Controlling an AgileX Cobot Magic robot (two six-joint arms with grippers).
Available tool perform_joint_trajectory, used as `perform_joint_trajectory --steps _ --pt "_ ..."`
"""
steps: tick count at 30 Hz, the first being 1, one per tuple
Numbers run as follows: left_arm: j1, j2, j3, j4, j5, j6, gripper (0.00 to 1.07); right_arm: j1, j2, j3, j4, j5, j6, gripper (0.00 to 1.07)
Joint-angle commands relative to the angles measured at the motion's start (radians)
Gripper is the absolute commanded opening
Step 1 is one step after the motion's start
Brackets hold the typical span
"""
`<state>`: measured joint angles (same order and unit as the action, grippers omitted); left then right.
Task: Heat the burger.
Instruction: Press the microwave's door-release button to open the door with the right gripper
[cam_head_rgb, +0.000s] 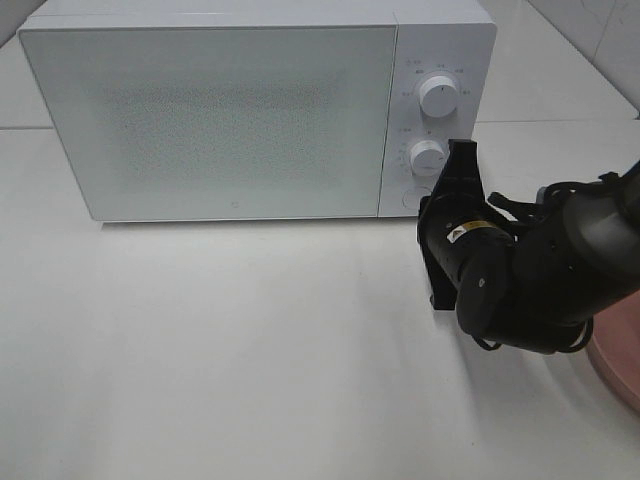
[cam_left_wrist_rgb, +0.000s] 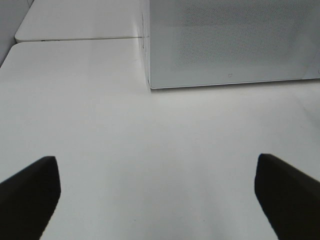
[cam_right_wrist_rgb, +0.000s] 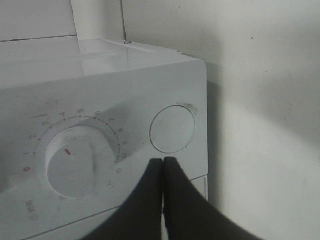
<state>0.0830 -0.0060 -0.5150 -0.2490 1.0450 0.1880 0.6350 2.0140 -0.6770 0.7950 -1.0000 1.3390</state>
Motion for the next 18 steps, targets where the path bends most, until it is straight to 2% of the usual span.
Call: perform_joint_trajectory --steps 1,18 --pt "-0.005 -0.021 0.001 0.001 -0.006 -0.003 0.98 -0.008 0.015 -0.026 -0.012 0.005 -0.001 0.00" --pt "-0.005 -0.021 0.001 0.001 -0.006 -0.003 0.98 -0.043 0.072 -0.104 -0.028 0.026 -0.006 0.00"
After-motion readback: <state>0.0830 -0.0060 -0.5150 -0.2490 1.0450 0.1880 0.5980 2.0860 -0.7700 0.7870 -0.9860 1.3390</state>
